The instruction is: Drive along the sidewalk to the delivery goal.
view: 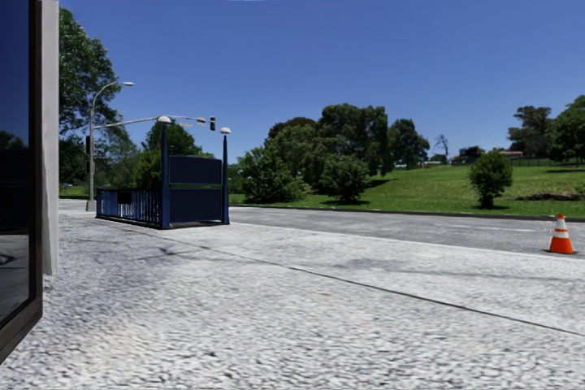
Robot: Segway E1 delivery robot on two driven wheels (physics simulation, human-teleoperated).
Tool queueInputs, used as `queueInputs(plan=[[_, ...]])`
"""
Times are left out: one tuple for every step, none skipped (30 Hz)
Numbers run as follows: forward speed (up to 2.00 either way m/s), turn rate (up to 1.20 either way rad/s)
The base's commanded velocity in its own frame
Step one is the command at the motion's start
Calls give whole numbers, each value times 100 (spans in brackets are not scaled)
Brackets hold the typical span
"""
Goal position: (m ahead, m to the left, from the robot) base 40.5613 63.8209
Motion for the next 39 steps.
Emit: queueInputs(plan=[[200, 59], [200, 58], [200, 58], [200, 58], [200, 58], [200, 56], [200, 56], [200, 53], [200, 48], [200, 46], [200, 46], [200, 45], [200, 45], [200, 45], [200, 45], [200, 45], [200, 45], [200, 45], [200, 45], [200, 45], [200, 45], [200, 45], [200, 45], [200, 45], [200, 45], [200, 45], [200, 45], [200, 44], [200, 43], [200, 42], [200, 42], [200, 41], [200, 41], [200, 41], [200, 41], [200, 41], [200, 40], [200, 40], [200, 40]])
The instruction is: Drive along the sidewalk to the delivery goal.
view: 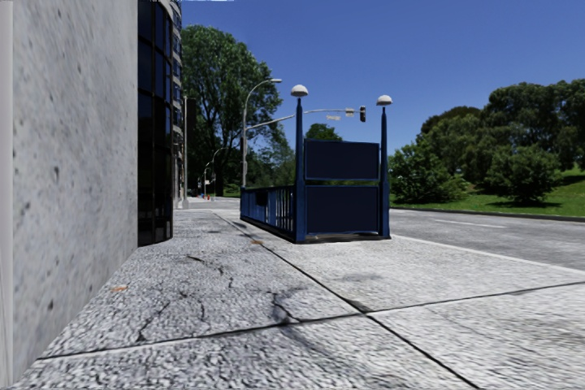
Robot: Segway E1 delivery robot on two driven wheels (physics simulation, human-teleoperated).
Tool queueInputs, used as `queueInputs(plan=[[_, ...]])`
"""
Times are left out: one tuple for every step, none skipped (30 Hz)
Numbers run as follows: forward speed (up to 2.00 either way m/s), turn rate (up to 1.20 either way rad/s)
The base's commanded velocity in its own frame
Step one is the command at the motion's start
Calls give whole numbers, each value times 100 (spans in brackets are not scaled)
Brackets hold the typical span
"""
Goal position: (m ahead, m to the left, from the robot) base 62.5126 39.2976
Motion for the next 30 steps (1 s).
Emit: queueInputs(plan=[[200, 39], [200, 39], [200, 39], [200, 39], [200, 38], [200, 38], [200, 37], [200, 37], [200, 37], [200, 37], [200, 37], [200, 36], [200, 36], [200, 36], [200, 36], [200, 34], [200, 33], [200, 33], [200, 33], [200, 32], [200, 32], [200, 32], [200, 32], [200, 31], [200, 30], [200, 23], [200, 23], [200, 9], [200, 0], [200, 0]])
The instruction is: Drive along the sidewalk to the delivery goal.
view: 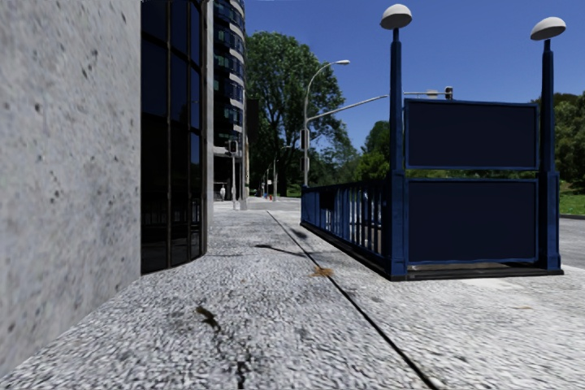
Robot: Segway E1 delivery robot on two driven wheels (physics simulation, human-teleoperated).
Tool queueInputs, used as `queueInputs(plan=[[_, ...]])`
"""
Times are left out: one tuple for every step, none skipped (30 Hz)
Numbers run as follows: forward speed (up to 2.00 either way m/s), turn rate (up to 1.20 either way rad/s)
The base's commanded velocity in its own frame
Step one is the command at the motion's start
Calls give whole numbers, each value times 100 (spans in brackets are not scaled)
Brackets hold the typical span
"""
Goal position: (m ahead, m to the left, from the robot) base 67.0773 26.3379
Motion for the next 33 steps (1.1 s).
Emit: queueInputs(plan=[[200, 0], [200, 0], [200, 0], [200, 0], [200, 0], [200, 0], [200, 0], [200, 0], [200, 0], [200, 0], [200, 0], [200, 0], [200, 0], [200, 2], [200, 9], [200, 9], [200, 15], [200, 18], [200, 18], [200, 18], [200, 19], [200, 19], [200, 20], [200, 20], [200, 20], [200, 21], [200, 24], [200, 24], [200, 26], [200, 26], [200, 27], [200, 27], [200, 27]])
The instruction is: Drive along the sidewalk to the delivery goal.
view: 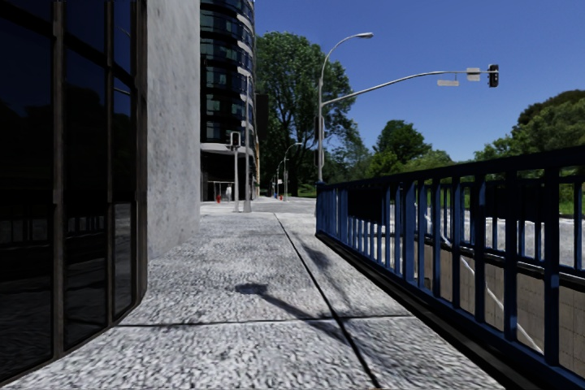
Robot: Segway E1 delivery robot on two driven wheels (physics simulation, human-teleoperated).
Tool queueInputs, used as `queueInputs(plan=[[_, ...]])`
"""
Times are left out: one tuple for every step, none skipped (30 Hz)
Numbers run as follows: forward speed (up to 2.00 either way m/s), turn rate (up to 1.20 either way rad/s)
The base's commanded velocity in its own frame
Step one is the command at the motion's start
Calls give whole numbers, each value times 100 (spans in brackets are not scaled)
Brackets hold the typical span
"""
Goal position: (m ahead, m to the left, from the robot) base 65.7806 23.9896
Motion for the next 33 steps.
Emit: queueInputs(plan=[[200, 27], [200, 27], [200, 27], [200, 27], [200, 27], [200, 27], [200, 27], [200, 27], [200, 27], [200, 27], [200, 27], [200, 27], [200, 27], [200, 27], [200, 27], [200, 27], [200, 27], [200, 27], [200, 27], [200, 27], [200, 27], [200, 27], [200, 27], [200, 27], [200, 27], [200, 27], [200, 27], [200, 27], [200, 21], [200, 8], [200, 8], [200, 0], [200, 0]])
